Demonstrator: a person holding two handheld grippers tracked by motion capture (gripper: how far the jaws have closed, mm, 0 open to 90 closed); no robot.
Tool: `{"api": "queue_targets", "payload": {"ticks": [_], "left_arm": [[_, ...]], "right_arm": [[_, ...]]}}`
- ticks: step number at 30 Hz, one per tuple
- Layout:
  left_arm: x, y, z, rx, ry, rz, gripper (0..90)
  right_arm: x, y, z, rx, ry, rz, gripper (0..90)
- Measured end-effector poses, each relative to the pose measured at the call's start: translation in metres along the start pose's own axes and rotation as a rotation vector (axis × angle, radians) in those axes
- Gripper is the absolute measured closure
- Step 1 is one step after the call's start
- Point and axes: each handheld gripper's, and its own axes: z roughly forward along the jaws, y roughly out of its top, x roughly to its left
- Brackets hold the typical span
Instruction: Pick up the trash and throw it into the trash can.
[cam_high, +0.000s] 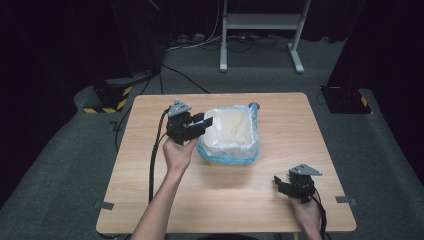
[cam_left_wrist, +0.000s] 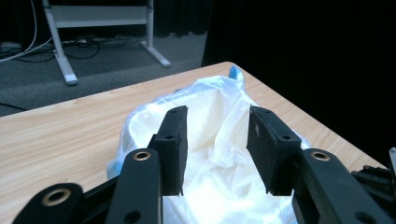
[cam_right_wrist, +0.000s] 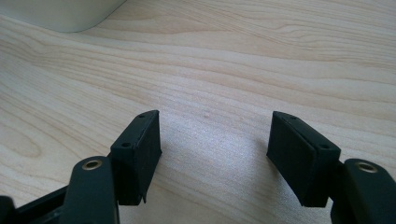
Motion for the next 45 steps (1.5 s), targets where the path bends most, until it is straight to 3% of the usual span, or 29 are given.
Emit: {"api": "queue_targets", "payload": {"ticks": [23, 37, 45], "left_arm": [[-0.005, -0.024, -0.034, 0.019, 0.040, 0.039, 51.2], [-0.003, -0.046, -0.048, 0.026, 0.046, 0.010, 50.5], [-0.004, -0.058, -0.052, 0.045, 0.056, 0.020, 50.2]], "right_arm": [[0.000, 0.000, 0.000, 0.000, 0.000, 0.000, 34.1], [0.000, 0.000, 0.000, 0.000, 0.000, 0.000, 34.1], [0.000, 0.000, 0.000, 0.000, 0.000, 0.002, 34.1]]}}
